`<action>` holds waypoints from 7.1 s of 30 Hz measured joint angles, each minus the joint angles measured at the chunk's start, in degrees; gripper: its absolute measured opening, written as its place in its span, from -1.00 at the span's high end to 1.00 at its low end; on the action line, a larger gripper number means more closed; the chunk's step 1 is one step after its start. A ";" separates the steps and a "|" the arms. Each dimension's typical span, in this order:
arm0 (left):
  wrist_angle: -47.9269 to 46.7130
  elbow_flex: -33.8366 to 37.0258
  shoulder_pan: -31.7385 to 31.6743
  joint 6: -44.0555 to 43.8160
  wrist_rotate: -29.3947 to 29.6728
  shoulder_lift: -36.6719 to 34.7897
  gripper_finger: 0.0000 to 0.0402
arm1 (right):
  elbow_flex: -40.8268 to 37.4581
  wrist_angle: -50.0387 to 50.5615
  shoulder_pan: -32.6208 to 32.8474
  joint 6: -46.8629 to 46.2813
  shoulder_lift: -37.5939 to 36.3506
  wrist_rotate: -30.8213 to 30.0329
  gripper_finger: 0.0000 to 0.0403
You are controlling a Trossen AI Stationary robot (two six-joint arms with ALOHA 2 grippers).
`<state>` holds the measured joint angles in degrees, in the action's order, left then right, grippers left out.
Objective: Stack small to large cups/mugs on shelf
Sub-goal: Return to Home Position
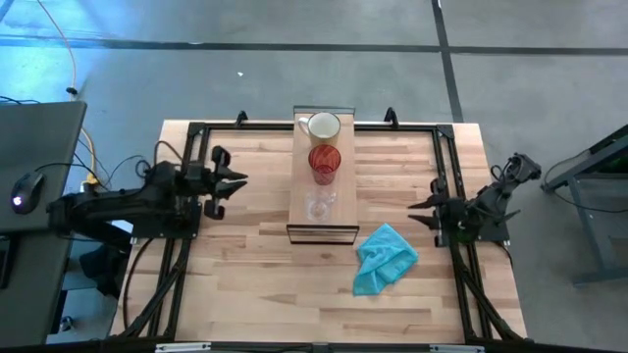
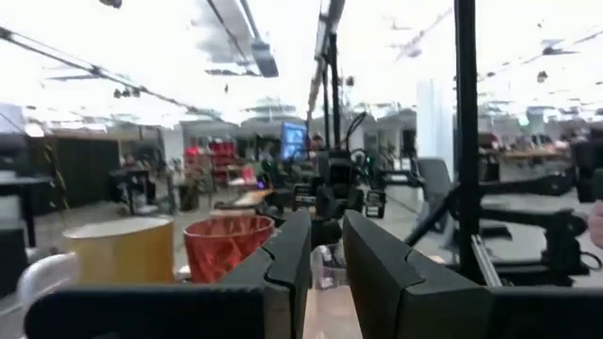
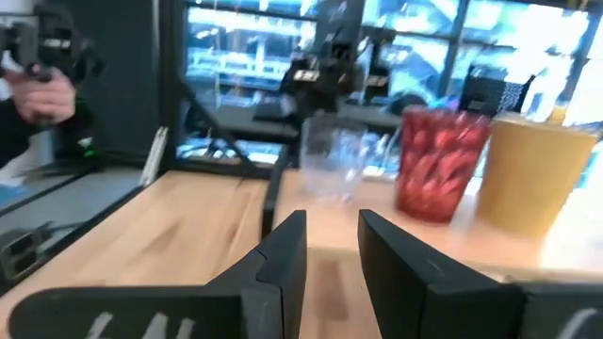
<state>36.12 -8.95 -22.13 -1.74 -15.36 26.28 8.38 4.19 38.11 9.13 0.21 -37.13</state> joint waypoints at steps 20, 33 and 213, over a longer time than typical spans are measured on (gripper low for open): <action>-7.04 3.37 0.00 7.71 17.28 -17.69 0.72 | 0.00 -15.33 -12.11 15.38 0.02 -7.34 0.54; -0.87 8.17 -0.02 9.47 22.54 -17.71 0.72 | 0.00 -16.63 -22.62 15.12 0.02 -9.48 0.54; -33.69 8.44 30.40 3.34 22.57 -25.94 0.72 | -7.89 -9.46 -37.11 -5.59 0.40 26.13 0.54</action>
<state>2.42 -0.51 8.27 1.60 7.21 0.34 0.49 -5.27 1.00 3.54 0.61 -11.00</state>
